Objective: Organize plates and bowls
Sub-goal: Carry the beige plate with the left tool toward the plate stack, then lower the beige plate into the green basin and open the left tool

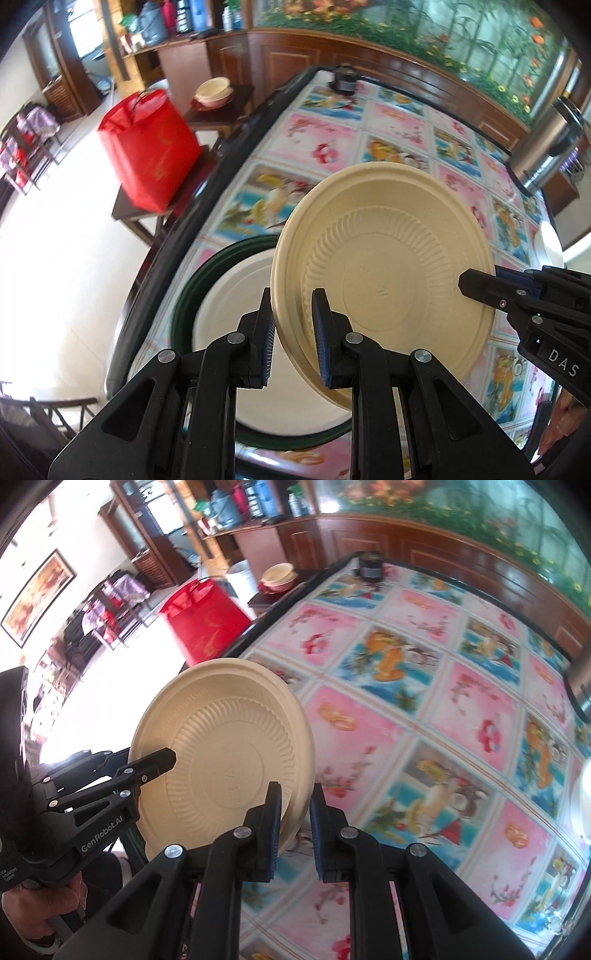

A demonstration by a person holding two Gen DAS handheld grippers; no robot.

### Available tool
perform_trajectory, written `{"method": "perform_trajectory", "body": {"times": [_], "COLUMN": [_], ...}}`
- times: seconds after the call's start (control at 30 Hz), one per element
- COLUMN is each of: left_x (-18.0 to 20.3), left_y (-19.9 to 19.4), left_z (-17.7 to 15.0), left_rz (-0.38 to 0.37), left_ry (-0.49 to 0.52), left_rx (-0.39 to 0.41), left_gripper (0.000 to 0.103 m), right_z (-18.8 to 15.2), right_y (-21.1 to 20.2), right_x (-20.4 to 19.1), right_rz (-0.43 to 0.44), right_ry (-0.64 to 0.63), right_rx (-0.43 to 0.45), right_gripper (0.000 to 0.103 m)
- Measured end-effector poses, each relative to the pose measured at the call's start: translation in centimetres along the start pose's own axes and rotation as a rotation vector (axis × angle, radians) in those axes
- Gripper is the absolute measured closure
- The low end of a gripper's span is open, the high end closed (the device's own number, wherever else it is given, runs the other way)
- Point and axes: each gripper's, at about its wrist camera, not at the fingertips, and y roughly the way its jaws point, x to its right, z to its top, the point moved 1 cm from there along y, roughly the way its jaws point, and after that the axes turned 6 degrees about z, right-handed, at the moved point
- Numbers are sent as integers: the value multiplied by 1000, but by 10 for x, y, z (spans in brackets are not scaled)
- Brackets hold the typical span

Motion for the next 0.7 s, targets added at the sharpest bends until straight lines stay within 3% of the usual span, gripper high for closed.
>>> {"method": "perform_trajectory", "body": {"times": [0.37, 0.7], "left_x": [-39, -40], "left_y": [20, 31], "left_z": [-29, -39], "left_rz": [59, 83], "left_ry": [-65, -63], "left_rx": [-67, -78], "left_gripper": [84, 84], "right_z": [-3, -9], "right_y": [39, 56], "right_x": [-48, -56], "right_rz": [19, -12], "right_ry": [-104, -143], "right_rx": [-88, -141], "right_gripper": [87, 87]}}
